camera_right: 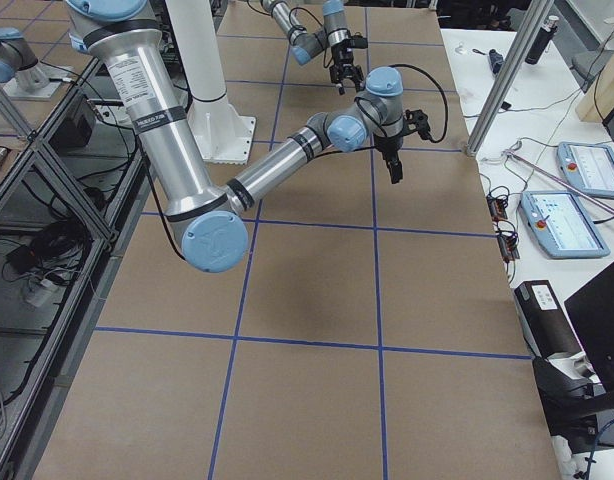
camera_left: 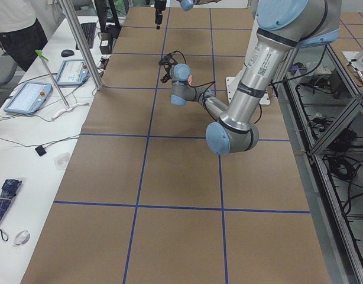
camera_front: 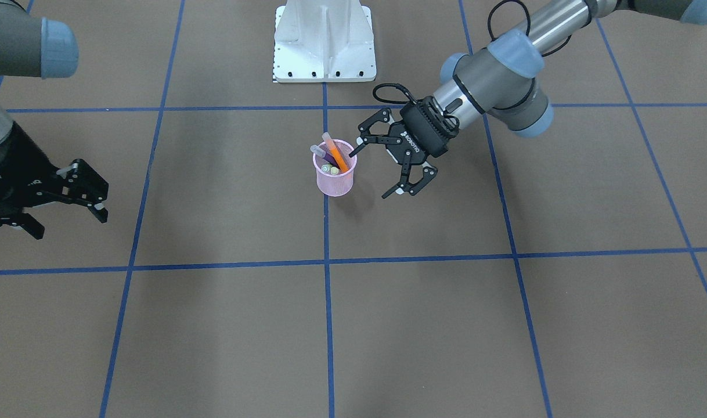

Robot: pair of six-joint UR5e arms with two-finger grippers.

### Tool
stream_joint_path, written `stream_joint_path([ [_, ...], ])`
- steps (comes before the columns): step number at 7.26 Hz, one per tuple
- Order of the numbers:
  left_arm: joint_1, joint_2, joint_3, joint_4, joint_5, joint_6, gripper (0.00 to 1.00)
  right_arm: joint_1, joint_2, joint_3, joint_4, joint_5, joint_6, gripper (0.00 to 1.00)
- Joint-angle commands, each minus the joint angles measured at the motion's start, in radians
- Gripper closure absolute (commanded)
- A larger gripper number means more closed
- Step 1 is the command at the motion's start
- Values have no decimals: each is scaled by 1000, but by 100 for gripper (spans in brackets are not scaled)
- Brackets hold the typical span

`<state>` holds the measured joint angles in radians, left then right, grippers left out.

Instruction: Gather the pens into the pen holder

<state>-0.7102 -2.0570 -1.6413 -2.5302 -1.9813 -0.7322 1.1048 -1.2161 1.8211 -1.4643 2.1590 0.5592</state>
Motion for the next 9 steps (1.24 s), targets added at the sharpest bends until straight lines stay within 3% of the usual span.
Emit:
stream_joint_path([
  [1, -177, 37, -219, 517, -195, 118, 0, 97, -144, -2, -1, 15, -228, 0],
  [3, -326, 228, -328, 716, -281, 433, 0, 234, -283, -11, -10, 47, -498, 0],
  [4, -448, 294, -316, 779, -351, 637, 0, 303, -351, -16, -13, 85, -589, 0],
  [5, -542, 354, -305, 860, -361, 821, 0, 355, -437, -16, -10, 82, -669, 0],
  [7, -731, 406, -282, 1075, -361, 1064, 0, 417, -586, -19, -4, 81, -680, 0],
  [9, -810, 539, -264, 1087, -331, 1117, 0, 423, -617, -25, -2, 87, -679, 0],
])
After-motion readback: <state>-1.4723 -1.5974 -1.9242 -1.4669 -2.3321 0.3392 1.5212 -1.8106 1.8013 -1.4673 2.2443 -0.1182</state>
